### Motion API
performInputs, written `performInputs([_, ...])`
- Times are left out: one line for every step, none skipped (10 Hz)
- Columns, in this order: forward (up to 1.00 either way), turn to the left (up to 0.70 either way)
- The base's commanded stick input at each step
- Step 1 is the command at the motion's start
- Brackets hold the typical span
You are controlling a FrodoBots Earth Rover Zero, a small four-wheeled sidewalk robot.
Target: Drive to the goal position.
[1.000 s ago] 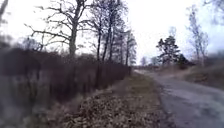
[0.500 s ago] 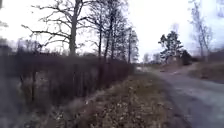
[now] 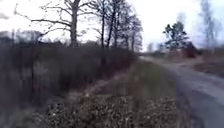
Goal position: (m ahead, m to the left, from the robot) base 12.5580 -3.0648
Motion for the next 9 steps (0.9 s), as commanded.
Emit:
performInputs([-0.7, 0.01])
performInputs([-0.7, 0.01])
performInputs([-0.7, 0.01])
performInputs([-0.7, 0.01])
performInputs([-0.7, 0.01])
performInputs([-0.7, 0.01])
performInputs([-0.7, 0.01])
performInputs([-0.7, 0.01])
performInputs([-0.7, 0.01])
